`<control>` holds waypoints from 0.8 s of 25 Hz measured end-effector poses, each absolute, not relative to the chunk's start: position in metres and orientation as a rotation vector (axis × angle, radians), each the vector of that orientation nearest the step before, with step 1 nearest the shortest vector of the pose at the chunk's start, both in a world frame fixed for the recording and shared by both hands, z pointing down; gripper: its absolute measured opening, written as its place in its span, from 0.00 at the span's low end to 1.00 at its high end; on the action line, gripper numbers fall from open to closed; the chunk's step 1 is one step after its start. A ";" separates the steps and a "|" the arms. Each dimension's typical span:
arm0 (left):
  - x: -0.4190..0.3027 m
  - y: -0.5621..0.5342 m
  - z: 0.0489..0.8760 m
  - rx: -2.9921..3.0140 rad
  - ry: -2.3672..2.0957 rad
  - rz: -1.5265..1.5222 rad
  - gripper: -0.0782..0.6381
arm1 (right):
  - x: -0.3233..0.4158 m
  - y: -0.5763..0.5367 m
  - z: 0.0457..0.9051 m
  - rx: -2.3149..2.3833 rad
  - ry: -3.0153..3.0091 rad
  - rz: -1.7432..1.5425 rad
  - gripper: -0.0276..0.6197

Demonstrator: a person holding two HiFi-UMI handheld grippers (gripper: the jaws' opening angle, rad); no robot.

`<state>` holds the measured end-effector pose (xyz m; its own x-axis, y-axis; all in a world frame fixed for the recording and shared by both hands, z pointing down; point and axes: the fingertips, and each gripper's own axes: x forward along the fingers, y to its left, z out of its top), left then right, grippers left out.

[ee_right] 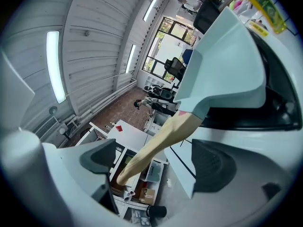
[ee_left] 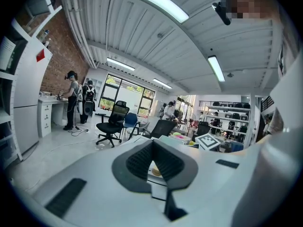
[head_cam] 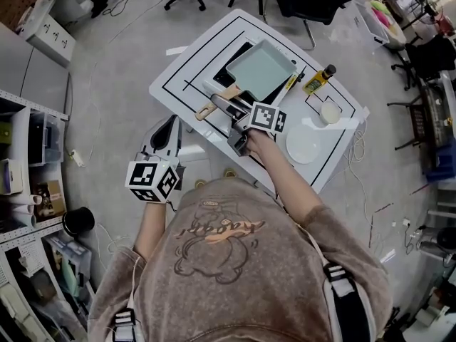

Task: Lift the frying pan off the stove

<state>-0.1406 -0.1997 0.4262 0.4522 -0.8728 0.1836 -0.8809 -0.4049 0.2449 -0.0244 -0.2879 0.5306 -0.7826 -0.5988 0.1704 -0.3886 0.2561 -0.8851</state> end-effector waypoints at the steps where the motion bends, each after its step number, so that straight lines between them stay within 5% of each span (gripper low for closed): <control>1: -0.141 -0.200 0.427 2.401 -1.500 0.039 0.12 | -0.025 -0.289 0.532 -0.928 2.320 -1.550 0.80; 14: -0.143 -0.202 0.430 2.363 -1.511 0.020 0.12 | -0.047 -0.302 0.538 -0.884 2.329 -1.582 0.70; 20: -0.147 -0.203 0.430 2.341 -1.526 0.004 0.12 | -0.053 -0.304 0.538 -0.885 2.384 -1.559 0.56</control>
